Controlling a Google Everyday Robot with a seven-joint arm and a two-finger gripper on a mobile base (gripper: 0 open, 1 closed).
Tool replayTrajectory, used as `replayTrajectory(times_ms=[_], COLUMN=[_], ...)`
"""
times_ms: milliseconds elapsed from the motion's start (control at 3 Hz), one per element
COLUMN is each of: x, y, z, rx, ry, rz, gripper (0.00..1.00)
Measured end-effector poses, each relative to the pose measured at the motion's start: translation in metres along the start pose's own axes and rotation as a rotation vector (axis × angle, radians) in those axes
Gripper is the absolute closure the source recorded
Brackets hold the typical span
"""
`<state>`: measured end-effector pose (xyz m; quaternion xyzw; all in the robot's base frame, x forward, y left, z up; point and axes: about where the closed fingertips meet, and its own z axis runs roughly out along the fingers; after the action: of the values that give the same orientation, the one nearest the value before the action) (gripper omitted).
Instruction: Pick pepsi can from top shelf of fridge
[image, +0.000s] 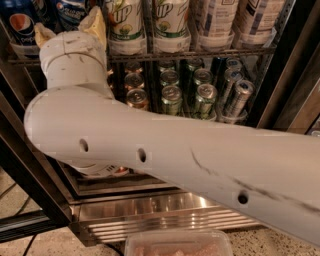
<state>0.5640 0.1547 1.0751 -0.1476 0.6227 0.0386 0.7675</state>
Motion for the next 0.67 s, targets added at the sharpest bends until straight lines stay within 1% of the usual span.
replayTrajectory(times_ms=[333,667], x=[-0.002,0.001], y=[-0.002,-0.011], z=[0.005,0.021], rx=[0.004,0.02], ry=[-0.002,0.02], rz=[0.006,0.019], gripper=[0.34,0.34])
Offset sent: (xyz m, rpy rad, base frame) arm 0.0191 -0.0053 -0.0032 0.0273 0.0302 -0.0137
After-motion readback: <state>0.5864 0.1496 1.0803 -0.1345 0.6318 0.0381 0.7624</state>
